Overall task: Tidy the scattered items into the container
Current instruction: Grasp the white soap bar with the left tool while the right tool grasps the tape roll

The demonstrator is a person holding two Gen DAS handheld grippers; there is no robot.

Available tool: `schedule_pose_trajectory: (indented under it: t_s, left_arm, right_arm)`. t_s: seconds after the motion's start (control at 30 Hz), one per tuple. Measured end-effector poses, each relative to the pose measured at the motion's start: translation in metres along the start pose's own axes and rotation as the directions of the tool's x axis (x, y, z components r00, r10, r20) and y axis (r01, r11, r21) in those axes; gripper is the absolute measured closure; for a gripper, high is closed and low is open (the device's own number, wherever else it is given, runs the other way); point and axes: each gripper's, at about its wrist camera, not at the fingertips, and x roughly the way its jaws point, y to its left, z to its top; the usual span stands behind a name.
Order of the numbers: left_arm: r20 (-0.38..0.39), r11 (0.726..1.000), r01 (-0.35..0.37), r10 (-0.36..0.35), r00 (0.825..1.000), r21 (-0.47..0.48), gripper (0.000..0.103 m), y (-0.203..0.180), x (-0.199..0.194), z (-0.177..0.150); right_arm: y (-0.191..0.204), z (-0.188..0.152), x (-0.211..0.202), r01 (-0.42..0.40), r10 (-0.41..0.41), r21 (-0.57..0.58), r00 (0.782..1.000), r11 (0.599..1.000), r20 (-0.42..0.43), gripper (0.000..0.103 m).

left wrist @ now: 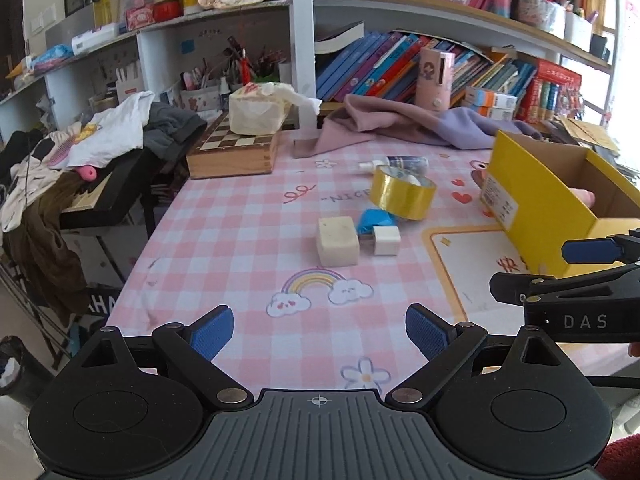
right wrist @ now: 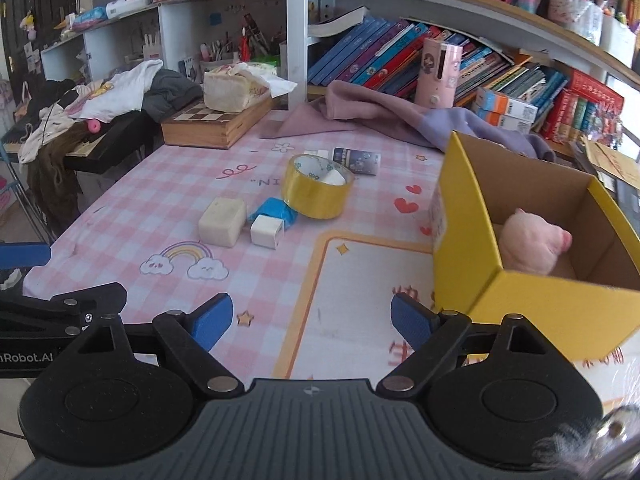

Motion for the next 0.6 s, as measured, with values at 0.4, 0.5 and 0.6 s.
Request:
schedule_pose_trajectory:
  t_s: [0.4, 0.5, 0.6]
  left_arm:
    - [-0.024, 0.999, -0.053, 0.053, 0.998, 0.009, 0.008, 0.004, 0.051, 0.036]
    - [-0.045, 0.998, -0.060, 0.060, 0.997, 0.011, 0.008, 0.004, 0.067, 0.043]
    - [-0.060, 0.998, -0.055, 0.056, 0.997, 0.016, 0.008, 0.004, 0.082, 0.048]
  right_arm:
    - [-0.014, 0.051, 0.062, -0.043, 0.045, 0.046, 0.998, 0.998, -0.033, 0.016]
    - [-0.017, 0.062, 0.080, -0.048, 0.052, 0.070, 0.997, 0.996, -0.055, 0.015]
    - [-0.022, 0.072, 0.098, -0.051, 0.060, 0.107, 0.995, 0.993, -0.079, 0.013]
